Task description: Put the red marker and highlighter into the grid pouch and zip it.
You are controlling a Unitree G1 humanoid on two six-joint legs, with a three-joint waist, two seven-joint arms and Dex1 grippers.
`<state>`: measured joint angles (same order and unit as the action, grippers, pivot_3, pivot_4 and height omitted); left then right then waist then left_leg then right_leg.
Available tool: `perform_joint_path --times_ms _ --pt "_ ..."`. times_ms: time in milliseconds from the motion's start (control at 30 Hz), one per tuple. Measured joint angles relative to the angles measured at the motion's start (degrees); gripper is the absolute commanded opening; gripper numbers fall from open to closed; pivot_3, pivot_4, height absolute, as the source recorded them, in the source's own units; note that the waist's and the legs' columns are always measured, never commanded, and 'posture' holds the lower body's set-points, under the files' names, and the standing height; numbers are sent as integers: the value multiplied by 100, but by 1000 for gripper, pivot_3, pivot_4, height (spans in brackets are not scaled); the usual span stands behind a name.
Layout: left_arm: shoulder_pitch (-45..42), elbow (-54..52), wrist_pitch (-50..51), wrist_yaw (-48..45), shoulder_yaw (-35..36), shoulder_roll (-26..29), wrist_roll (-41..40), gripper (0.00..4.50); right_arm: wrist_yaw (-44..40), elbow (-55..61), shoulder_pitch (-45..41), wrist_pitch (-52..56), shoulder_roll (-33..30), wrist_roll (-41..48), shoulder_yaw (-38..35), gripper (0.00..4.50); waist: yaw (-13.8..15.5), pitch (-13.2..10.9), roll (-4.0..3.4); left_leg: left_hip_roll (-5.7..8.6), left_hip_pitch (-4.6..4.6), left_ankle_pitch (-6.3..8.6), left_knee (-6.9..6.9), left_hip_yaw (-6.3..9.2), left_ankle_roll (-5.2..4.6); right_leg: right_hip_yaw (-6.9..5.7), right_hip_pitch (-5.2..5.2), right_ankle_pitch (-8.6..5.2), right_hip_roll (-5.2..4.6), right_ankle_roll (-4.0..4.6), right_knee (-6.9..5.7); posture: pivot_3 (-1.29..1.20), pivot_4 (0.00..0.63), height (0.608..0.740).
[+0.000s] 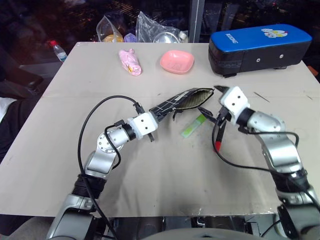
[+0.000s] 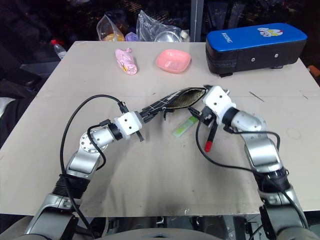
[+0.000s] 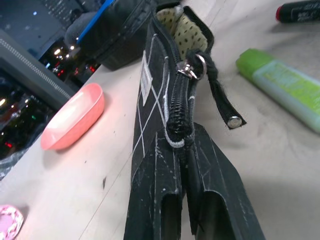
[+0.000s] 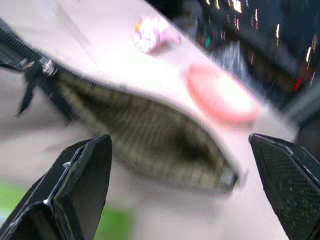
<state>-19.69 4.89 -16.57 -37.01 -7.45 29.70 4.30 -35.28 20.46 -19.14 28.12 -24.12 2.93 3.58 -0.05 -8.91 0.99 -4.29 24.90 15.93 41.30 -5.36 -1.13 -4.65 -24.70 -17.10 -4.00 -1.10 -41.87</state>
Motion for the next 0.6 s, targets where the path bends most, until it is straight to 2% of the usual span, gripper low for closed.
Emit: perform_joint_path --times_ms 100,267,433,600 --pt "18 -2 0 -6 8 -3 0 0 410 697 540 1208 284 231 -174 4433 -21 0 0 1 -3 0 1 0 0 3 0 0 1 0 -3 0 150 686" --pt "50 -18 6 -25 9 -2 -1 0 1201 1513 887 2678 841 431 -467 4433 -36 0 0 2 -2 0 0 7 0 2 0 0 5 0 -2 0 150 686" --pt "51 -47 64 -34 8 -8 0 0 1835 1709 1033 3642 1475 536 -654 4433 -41 0 0 3 -1 0 -1 8 -1 2 0 0 6 0 -1 0 150 686" --pt "54 -96 111 -37 7 -9 0 0 2076 1741 1268 3939 1582 575 -676 4433 -44 1 1 6 -1 1 -1 10 -1 4 1 -1 7 -1 0 0 150 686"
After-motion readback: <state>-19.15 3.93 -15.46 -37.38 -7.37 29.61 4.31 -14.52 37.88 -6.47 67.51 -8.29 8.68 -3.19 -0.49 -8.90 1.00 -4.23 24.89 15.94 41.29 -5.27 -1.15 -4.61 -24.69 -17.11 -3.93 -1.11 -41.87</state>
